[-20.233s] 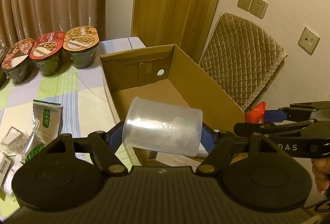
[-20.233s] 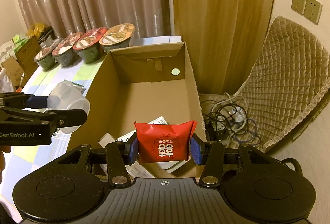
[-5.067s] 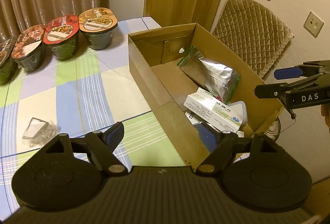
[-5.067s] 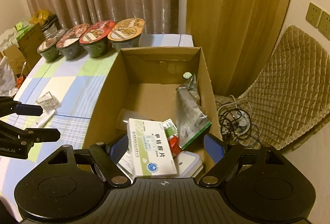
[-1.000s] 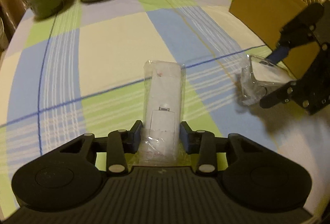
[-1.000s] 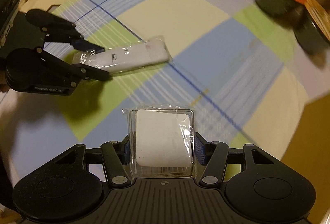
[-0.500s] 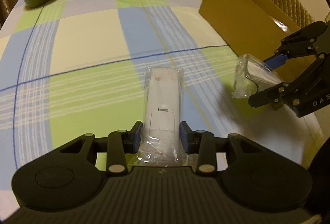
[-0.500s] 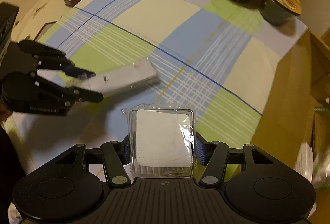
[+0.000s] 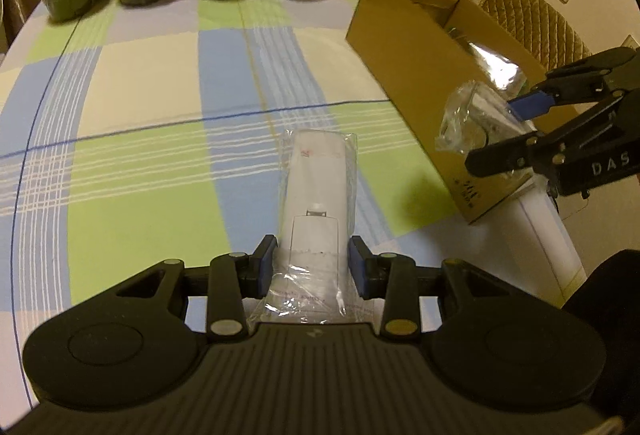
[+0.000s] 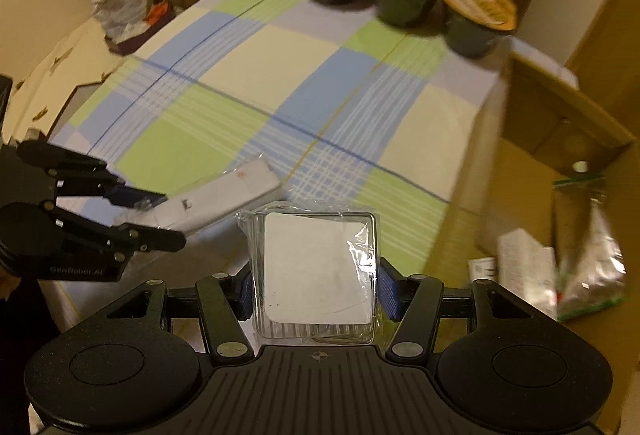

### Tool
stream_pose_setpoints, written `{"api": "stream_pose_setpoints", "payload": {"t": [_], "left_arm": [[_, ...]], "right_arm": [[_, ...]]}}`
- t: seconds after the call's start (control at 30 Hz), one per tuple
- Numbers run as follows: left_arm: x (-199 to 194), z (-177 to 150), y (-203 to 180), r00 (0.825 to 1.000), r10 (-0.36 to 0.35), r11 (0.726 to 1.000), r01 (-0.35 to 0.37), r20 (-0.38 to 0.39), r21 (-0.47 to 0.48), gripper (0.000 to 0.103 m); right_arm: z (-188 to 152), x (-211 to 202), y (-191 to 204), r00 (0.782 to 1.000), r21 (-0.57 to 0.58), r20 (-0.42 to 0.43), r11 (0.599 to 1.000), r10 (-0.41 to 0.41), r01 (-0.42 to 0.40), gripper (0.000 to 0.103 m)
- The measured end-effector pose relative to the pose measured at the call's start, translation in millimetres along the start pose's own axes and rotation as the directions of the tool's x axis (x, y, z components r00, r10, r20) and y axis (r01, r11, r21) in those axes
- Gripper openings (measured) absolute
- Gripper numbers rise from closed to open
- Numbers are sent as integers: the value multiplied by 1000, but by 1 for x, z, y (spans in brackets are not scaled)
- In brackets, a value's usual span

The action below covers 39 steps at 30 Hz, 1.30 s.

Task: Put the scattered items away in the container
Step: 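Carry the white packet and clear container with both tools over the cardboard box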

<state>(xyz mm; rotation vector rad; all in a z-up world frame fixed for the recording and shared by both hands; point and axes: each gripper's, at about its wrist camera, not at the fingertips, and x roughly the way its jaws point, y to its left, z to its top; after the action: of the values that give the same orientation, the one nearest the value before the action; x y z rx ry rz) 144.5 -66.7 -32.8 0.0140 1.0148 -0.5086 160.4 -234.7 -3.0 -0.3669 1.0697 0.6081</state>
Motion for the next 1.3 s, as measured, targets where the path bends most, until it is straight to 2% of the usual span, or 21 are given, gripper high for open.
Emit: {"api": "stream_pose_setpoints", "payload": {"t": [0.17, 0.7, 1.0, 1.3], "left_arm": [[-13, 10, -29, 1000, 8, 1000, -8, 26, 10, 33], [-27, 50, -117, 998, 6, 988, -15, 62, 155, 33], [-14, 81, -158, 996, -33, 984, 18, 84, 179, 33], [10, 106, -185, 993, -62, 987, 46, 99, 156, 33]], "right_arm": [[-11, -30, -17, 999, 32, 41, 999, -33, 32, 60], [-51, -100, -86, 984, 162, 130, 982, -121, 99, 60], [-73, -112, -133, 977, 253, 126, 958, -170, 134, 60], [-83, -111, -157, 976, 286, 115, 947, -186, 147, 60]]}}
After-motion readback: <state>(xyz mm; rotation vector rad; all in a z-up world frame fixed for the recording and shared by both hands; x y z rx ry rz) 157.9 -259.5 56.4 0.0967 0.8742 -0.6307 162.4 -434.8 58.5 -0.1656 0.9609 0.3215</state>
